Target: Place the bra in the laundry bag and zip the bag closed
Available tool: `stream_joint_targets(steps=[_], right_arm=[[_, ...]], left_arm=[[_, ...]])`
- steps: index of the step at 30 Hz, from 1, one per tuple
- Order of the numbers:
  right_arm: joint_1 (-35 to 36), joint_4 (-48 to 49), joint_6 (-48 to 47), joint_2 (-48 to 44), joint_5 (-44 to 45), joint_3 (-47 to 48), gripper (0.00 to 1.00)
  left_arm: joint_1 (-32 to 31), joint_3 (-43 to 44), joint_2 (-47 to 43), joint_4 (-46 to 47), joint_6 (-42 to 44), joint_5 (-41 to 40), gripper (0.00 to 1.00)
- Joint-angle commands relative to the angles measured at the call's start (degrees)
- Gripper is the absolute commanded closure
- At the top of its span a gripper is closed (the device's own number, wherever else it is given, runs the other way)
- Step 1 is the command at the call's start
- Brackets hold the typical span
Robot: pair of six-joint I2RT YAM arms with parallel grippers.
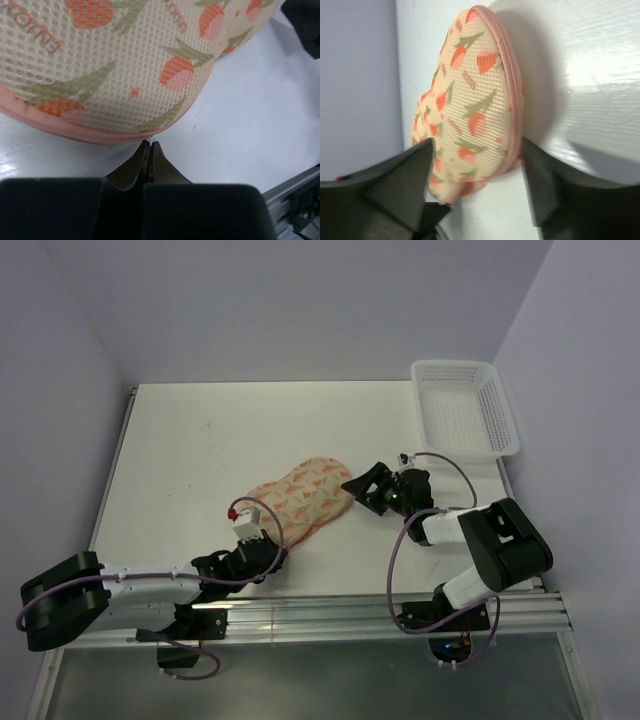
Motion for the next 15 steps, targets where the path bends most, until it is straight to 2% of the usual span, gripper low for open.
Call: stream_joint_targets(steps=[1,5,8,9,11,15], right_arm=[[1.45,-1.51,-1.73,-5.55,1.53,-0.99,0.13],[6.09,-2.39,0.63,-11.27,4.77,-6.09,0.12],[12.77,-0.03,5.18,-13.48,8.46,-8.82,0.14],[16.35,2.77,6.60,-12.78,8.99,-9.08,0.20],[19.63,5.85,10.02,-11.20,10.83,-9.18,0.23],[23.33,16.38,14.08,-2.61,12.69,-9.00,0.30]], left_arm=[[0.18,2.95,3.36,0.68,1.73,0.87,1.00],[0.26,4.71,7.76,8.05,1.56,2.54,1.00],[0.26,5.85,11.71,12.63,-0.20,4.56,1.00],[0.26,6.47,13.38,15.43,-0.55,5.09,1.00],[0.26,7.35,14.71,17.73,-0.91,6.76,1.00],[0.18,9.37,15.42,19.06,-0.73,8.43,1.00]])
